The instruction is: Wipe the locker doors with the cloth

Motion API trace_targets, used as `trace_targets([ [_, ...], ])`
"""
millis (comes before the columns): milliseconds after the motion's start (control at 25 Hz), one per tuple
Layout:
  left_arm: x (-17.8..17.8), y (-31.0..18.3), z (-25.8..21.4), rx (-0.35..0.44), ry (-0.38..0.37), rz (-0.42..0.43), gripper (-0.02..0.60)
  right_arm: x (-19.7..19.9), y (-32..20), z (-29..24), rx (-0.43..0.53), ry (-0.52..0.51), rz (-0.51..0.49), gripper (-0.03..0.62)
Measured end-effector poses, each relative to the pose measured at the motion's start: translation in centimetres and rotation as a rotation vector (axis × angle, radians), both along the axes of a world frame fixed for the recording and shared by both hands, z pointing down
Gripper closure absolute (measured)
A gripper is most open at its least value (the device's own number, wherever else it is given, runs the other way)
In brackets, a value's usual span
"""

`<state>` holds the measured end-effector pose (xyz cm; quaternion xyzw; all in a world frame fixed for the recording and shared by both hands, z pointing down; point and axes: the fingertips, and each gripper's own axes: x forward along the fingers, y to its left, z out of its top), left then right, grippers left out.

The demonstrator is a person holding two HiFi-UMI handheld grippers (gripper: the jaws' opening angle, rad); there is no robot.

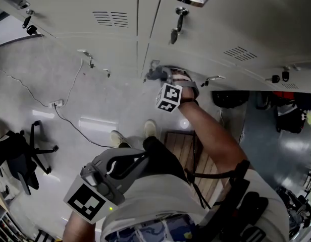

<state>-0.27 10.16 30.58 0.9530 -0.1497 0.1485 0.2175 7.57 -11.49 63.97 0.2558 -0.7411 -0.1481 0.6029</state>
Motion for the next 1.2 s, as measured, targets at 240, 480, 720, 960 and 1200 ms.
trace_targets([
  [240, -0.3, 0.2, 0.7, -0.004, -0.032, 0.016, 0.578, -0.3, 0.2, 3.3, -0.035, -0.002, 0.019, 0.484],
  [480, -1.1, -0.3, 1.2, -0.008, -0.035, -0.016, 0.578, -0.4, 0.2, 6.1, -0.070, 0.027, 0.015, 0.484],
  [720, -1.6, -0.6, 1.7, -0.020, -0.035, -0.047, 0.578, 0.7, 0.2, 9.8, -0.119, 0.099, 0.019, 0.484],
  [960, -1.9, -0.6, 1.6, -0.015, -0.034, -0.052, 0.578, 0.1, 0.9, 9.6, -0.155, 0.076, 0.026, 0.482],
  [1200, -1.4, -0.5, -0.1, 0.024, -0.002, -0.027, 0.578, -0.7, 2.6, 1.6, -0.090, -0.020, 0.026, 0.480],
])
